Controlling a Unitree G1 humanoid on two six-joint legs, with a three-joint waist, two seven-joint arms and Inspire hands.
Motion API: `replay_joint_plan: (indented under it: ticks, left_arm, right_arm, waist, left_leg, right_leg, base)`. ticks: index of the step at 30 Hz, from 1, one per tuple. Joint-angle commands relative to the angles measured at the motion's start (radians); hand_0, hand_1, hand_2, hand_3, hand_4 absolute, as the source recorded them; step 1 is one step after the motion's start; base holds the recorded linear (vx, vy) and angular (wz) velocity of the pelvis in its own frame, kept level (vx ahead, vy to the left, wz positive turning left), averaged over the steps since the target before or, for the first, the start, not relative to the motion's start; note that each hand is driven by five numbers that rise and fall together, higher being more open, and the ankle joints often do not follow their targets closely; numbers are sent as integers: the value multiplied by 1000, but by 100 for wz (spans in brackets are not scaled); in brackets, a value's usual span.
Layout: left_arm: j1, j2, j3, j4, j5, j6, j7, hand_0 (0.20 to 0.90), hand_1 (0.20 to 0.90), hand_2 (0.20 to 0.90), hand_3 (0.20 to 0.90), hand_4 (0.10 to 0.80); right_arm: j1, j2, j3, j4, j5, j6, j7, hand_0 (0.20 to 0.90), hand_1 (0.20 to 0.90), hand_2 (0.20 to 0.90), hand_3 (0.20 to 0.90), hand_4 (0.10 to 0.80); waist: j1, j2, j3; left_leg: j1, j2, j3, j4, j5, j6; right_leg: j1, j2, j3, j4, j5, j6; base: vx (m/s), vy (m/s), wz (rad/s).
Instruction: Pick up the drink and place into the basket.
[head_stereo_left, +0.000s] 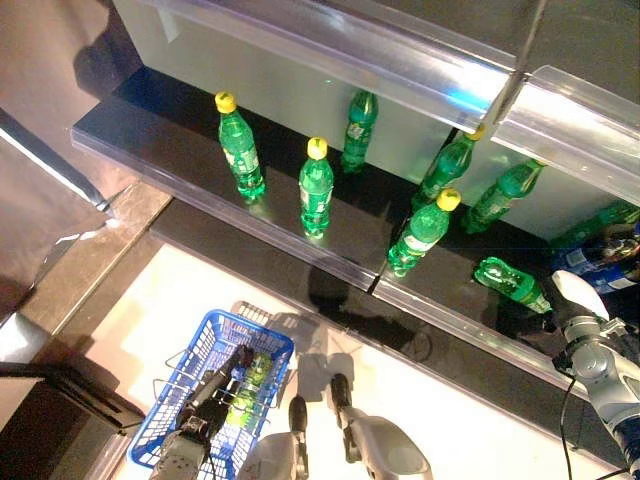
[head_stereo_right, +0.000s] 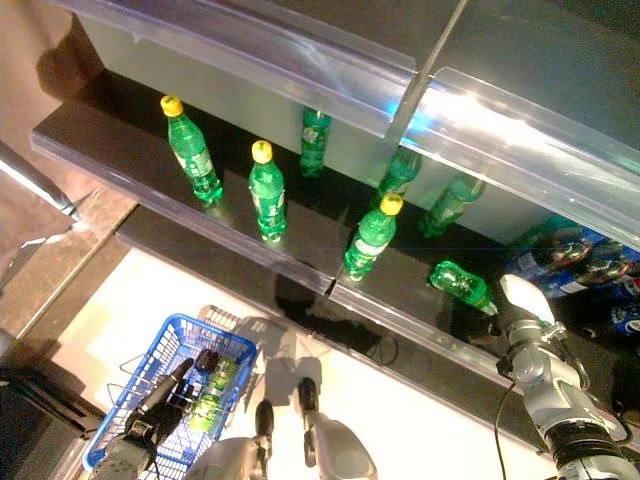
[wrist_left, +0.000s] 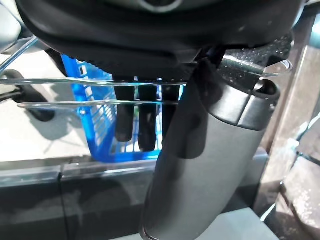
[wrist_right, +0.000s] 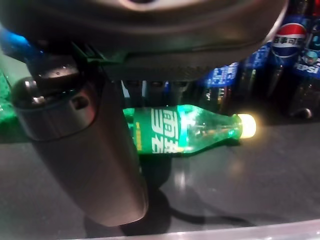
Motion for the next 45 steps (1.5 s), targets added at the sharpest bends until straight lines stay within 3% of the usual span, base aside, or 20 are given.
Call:
replay_joint_plan:
  ticks: [1,12,23,42,43,44,45]
  left_arm:
    - [-41,163,11,-113,15,-81,-77,300,300,300,200,100]
    - [-93,221,-1,-139,-13,-68,-102,300,300,300,200,100]
    - [-110,260,-29,-293,-54,-96,-115,300,300,300,200,100]
    - [-61,254,0,-362,-60,-85,-131,300,300,300,200,100]
    - [-63,253,0,-365,-59,-83,-130,300,300,300,200,100]
    - [-64,254,0,-368,-60,-81,-130,300,300,300,200,100]
    - [-66,255,-3,-374,-62,-79,-129,300,300,300,200,100]
  right_arm:
    - [-56,-73,34,13,19,7,-92,900,900,900,900,800]
    - [-57,-62,25,7,58,29,-181,900,900,900,900,800]
    - [-101,-78,46,-35,113,109,-251,900,900,900,900,800]
    - [-144,-160,-14,-8,222,122,-236,900,900,900,900,800]
    - [-148,-163,-11,4,233,119,-229,794,794,794,776,676]
    - [-155,-167,-8,16,248,118,-218,561,561,561,505,405]
    - [-165,-172,-3,32,262,116,-205,427,427,427,348,248]
  waist:
    - [25,-2,-93]
    - [26,-14,-52]
    - [38,-12,17]
    - [57,6,60]
    - [58,6,62]
    - [60,7,64]
    - [63,8,69]
  left_leg:
    - [-144,-56,-14,226,-117,-2]
    - [-313,-39,-14,446,-221,18]
    - [-537,-62,-42,685,-299,39]
    - [-679,-96,-60,842,-325,36]
    - [-683,-97,-62,847,-323,34]
    - [-689,-99,-64,852,-321,33]
    - [-697,-99,-65,858,-317,31]
  right_leg:
    - [-77,-53,-70,121,-44,124]
    - [-203,-62,-59,275,-100,120]
    - [-389,-21,-26,456,-134,108]
    - [-535,11,-36,639,-182,77]
    - [-541,12,-37,644,-183,75]
    - [-547,13,-38,649,-182,72]
    - [-556,14,-41,657,-183,70]
  base:
    - [17,-32,6]
    - [-30,-47,5]
    - [-59,-33,1]
    - [-4,1,0]
    - [31,2,1]
    - [0,0,0]
    - [20,-1,4]
